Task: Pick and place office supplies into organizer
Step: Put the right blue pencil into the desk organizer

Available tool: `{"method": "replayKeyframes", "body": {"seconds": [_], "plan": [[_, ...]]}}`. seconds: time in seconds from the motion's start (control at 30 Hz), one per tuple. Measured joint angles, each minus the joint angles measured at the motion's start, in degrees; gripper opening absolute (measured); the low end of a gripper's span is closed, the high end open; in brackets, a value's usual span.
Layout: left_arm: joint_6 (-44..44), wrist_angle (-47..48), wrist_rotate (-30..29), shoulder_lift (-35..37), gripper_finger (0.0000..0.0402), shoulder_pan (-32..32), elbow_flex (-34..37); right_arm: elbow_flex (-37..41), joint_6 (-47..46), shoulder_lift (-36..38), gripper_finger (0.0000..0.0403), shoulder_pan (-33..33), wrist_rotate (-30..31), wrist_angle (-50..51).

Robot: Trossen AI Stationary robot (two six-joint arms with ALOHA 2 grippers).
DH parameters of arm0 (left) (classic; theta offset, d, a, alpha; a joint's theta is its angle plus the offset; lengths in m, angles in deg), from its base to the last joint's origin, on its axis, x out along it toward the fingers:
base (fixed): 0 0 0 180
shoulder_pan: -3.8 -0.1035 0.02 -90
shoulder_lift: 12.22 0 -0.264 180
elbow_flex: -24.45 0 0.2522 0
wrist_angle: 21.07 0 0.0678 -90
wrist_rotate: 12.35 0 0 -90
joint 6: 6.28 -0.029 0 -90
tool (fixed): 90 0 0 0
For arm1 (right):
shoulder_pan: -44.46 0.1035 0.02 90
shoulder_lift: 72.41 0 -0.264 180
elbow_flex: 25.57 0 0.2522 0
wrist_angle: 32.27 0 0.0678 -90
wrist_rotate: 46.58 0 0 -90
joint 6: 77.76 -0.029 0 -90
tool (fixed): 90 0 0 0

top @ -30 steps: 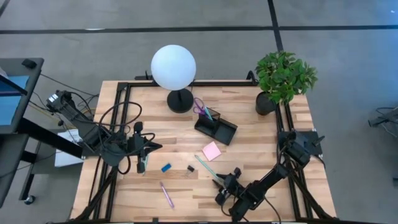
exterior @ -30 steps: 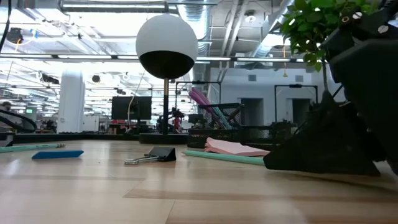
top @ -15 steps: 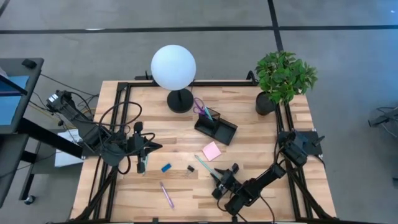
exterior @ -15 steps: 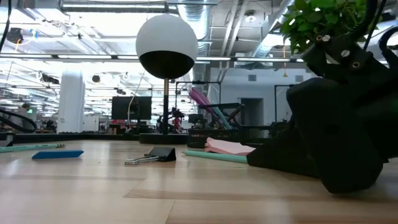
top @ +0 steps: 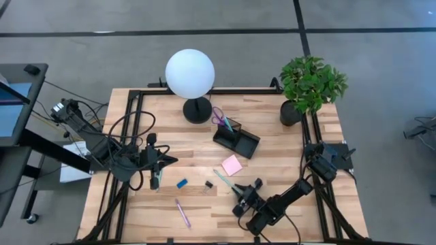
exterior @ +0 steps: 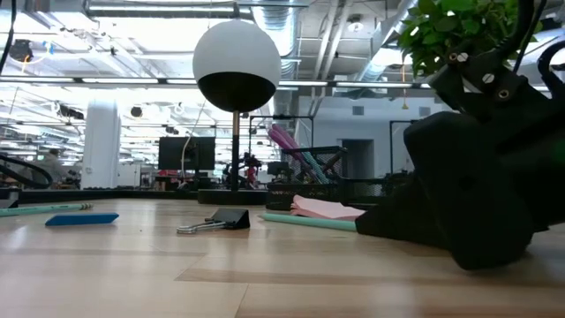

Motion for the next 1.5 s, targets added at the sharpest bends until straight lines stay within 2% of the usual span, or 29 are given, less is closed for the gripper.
{"method": "replayKeyframes", "body": {"seconds": [0.13,0.2,0.37,0.67,0.9,1.03,1.13,1.3,1.4,1.5], "plan": [[0.3,0.0,0.0,0.0,0.0003,0.0,0.0,0.2,-0.2,0.0,0.0027,-0.2,0.7,-0.1],[0.6,-0.1,-0.4,0.0,0.0003,0.0,0.0,0.2,-0.3,0.0,0.0013,-0.1,0.9,-0.4],[2.6,-0.3,-3.6,0.0,0.0003,0.0,0.0,0.1,0.4,0.0,0.0019,-0.1,0.5,-1.5],[2.6,-2.1,-3.6,0.0,0.0003,0.0,0.0,-3.6,5.4,1.6,0.0011,-1.5,1.6,-2.4],[2.6,-3.5,-1.9,0.0,0.0003,0.0,0.0,-4.2,16.4,12.0,0.0011,-5.1,3.2,0.1],[2.6,-3.5,-1.9,0.0,0.0003,0.0,0.0,-4.2,25.0,20.9,0.0011,-8.0,3.3,3.2],[2.6,-3.5,-1.8,0.0,0.0003,0.0,0.0,-4.3,26.8,28.1,0.0011,-11.5,-0.4,9.3],[2.6,-3.4,0.0,0.0,0.0003,0.0,0.0,-4.4,27.0,39.4,0.0011,-18.3,-10.9,17.2],[2.6,-2.6,0.7,0.0,0.0003,0.0,0.0,-4.4,26.6,43.9,0.0011,-22.1,-16.8,23.4],[2.6,-1.9,0.7,0.0,0.0003,0.0,0.0,-4.4,22.2,47.0,0.0011,-25.7,-24.0,31.5]]}}
